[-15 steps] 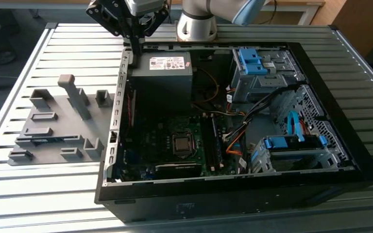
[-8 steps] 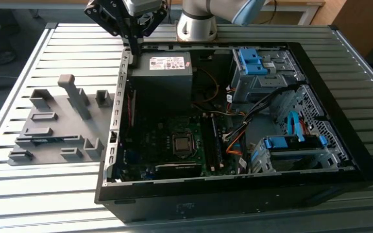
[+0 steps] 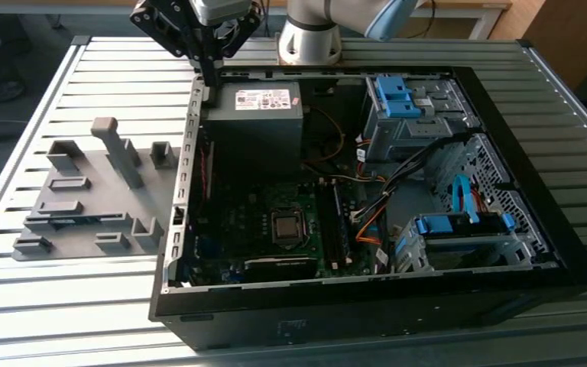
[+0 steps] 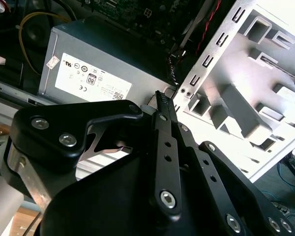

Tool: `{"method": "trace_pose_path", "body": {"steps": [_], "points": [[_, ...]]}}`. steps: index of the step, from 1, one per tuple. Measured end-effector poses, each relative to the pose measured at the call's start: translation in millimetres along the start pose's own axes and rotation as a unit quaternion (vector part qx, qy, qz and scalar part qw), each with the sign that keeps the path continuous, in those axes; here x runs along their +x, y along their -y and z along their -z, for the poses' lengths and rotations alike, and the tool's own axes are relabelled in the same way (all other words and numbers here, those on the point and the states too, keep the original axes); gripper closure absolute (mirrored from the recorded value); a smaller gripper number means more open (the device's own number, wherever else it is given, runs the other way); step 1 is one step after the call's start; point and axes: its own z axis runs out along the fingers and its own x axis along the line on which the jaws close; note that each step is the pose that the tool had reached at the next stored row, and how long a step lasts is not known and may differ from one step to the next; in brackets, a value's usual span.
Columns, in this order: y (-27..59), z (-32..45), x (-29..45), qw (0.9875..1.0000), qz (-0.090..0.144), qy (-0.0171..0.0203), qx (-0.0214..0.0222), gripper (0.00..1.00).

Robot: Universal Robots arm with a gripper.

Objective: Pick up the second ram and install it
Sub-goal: 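Reach for the second ram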

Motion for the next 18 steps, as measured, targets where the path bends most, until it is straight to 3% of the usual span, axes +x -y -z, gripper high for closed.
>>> {"method": "trace_pose_path", "body": {"steps": [18], "points": [[0.4,-0.1,5.5,1.0,0.0,0.0,0.0,0.89]]}}
